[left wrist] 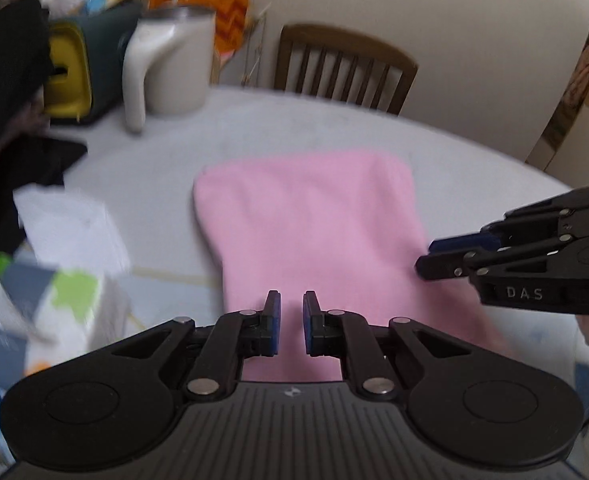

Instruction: Fold clothes

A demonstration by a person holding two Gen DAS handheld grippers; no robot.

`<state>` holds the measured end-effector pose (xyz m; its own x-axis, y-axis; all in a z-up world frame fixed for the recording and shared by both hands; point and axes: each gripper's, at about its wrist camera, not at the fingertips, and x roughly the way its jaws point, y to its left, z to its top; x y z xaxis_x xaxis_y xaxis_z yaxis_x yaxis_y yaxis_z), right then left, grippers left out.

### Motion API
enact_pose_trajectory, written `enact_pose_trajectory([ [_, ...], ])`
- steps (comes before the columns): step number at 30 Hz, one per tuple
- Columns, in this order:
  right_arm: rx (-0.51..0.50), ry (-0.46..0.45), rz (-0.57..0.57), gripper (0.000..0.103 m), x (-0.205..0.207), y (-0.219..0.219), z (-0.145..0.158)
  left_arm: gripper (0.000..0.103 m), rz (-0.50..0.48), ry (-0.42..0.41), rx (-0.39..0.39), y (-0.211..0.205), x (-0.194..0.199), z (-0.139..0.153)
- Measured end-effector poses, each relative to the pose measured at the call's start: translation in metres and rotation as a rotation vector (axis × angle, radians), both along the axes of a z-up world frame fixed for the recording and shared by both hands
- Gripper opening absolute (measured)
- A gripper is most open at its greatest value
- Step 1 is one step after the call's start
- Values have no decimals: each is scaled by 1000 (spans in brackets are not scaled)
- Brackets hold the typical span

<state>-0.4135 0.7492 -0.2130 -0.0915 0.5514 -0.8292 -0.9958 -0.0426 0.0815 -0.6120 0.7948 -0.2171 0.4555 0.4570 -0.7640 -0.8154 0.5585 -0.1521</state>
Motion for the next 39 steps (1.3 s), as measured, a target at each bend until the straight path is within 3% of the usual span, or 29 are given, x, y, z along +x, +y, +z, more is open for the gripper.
enact_pose_trajectory([
  [3, -2, 21, 5, 103, 6, -5, -10, 10, -1, 0, 4, -4, -5, -8],
  [8, 2, 19, 36, 103, 2, -19, 9, 10, -16, -20, 1, -14, -13, 3],
  [11, -35, -13, 61, 103, -6, -26, -3, 10, -28, -12, -21, -22, -17, -5],
  [16, -40, 14, 22, 103, -1, -29, -1, 10, -7, -21, -21, -25, -18, -5],
  [21, 39, 51, 9, 103, 1, -49, 18, 11, -12, 4, 11, -37, -12, 6],
  [23, 63, 56, 1, 103, 3, -57, 23, 20, -16, 8, 16, -43, -10, 10],
  [24, 61, 62, -1, 103, 3, -60, 25, 34, -17, 9, 18, -45, -9, 12],
  [25, 57, 78, -5, 103, 5, -63, 26, 56, -19, 11, 21, -48, -7, 13],
  [27, 60, 111, -30, 103, 8, -71, 28, 78, -22, 14, 25, -53, -5, 17],
  [30, 107, 110, -60, 103, 10, -85, 35, 80, -26, 19, 32, -61, -1, 23],
  [34, 191, 94, -65, 103, 11, -103, 45, 99, 16, 45, 44, -71, 5, 30],
  [39, 226, 51, -66, 103, 9, -119, 51, 99, 54, 50, 51, -82, 10, 37],
])
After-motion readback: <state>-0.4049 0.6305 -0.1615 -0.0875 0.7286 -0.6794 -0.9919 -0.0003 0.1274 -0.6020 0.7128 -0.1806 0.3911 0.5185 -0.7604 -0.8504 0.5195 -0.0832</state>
